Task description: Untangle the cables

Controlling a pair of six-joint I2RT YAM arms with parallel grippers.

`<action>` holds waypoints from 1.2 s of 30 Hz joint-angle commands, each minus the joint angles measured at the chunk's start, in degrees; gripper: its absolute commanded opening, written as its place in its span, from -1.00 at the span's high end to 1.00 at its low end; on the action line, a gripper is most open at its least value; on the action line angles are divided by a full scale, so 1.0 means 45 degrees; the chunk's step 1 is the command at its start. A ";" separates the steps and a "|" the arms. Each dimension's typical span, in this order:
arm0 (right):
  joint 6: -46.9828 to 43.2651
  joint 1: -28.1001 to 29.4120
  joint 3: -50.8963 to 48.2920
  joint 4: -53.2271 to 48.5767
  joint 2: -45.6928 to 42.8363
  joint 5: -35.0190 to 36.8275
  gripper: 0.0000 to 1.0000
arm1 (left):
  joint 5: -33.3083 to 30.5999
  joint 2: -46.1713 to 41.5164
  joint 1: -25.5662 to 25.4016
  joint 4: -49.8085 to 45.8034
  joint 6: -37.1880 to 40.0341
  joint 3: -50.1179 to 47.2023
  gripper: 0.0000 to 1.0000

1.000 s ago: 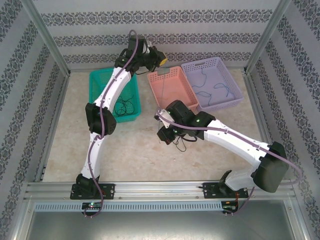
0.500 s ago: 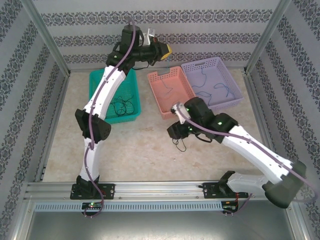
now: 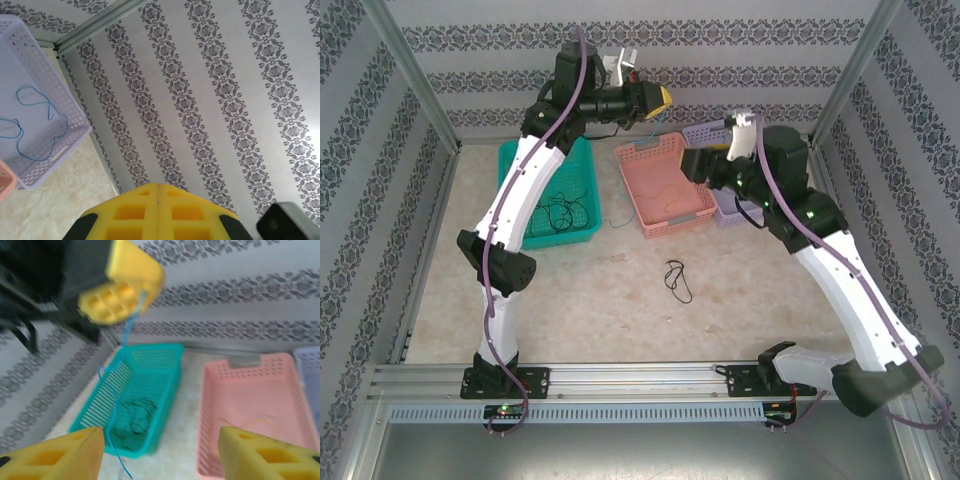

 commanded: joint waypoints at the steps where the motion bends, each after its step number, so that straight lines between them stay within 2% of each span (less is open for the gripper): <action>1: 0.0816 0.0133 0.0625 0.0951 0.0412 -0.1045 -0.30 | -0.0100 0.0049 -0.0345 -0.0133 0.0359 0.0115 1.00; 10: 0.1232 0.0271 0.0872 0.1531 0.1266 -0.0429 -0.35 | -0.0318 0.0275 -0.0912 -0.0039 0.0277 0.0112 1.00; 14: 0.1269 0.0025 0.1051 0.1587 0.1900 -0.0333 -0.24 | -0.0337 0.0398 -0.1031 0.0160 0.0103 0.0151 1.00; 19: 0.1337 -0.0088 0.1250 0.1764 0.2484 -0.0293 0.01 | -0.0320 0.0486 -0.1113 0.0241 -0.0048 0.0154 1.00; 20: 0.1337 -0.0124 0.1345 0.1768 0.2610 -0.0302 0.11 | -0.0316 0.0505 -0.1123 0.0270 -0.0079 0.0154 1.00; 22: 0.1357 -0.0156 0.1447 0.1770 0.2802 -0.0341 0.44 | -0.0365 0.0525 -0.1152 0.0243 -0.0065 0.0162 1.00; 24: 0.1352 -0.0163 0.1451 0.1736 0.2809 -0.0321 0.86 | -0.0514 0.0515 -0.1154 0.0123 0.0040 0.0190 1.00; 25: 0.1342 -0.0153 0.1434 0.1626 0.2771 -0.0255 0.97 | -0.0616 0.0515 -0.1144 0.0055 0.0126 0.0244 1.00; 28: 0.1225 -0.0349 0.1270 0.1217 0.2518 -0.0214 1.00 | -0.0997 0.0515 -0.1134 -0.0162 0.0286 0.0463 1.00; 29: 0.1228 -0.0497 0.1147 0.1116 0.2379 -0.0280 1.00 | -0.1203 0.0515 -0.1120 -0.0280 0.0356 0.0576 0.83; 32: 0.1171 -0.1199 0.0886 0.0788 0.1958 -0.0478 1.00 | -0.2473 0.0381 -0.1067 -0.1117 0.0666 0.0956 -0.01; 33: 0.1105 -0.1505 0.0861 0.0642 0.1849 -0.0577 1.00 | -0.3064 0.0230 -0.1056 -0.1401 0.0831 0.0976 -0.24; 35: 0.0952 -0.2013 0.0935 0.0351 0.1718 -0.0701 1.00 | -0.4475 -0.0169 -0.1046 -0.1980 0.1236 0.0931 -0.54; 36: 0.0845 -0.2320 0.1013 0.0222 0.1678 -0.0746 1.00 | -0.5065 -0.0384 -0.1041 -0.2092 0.1412 0.0813 -0.59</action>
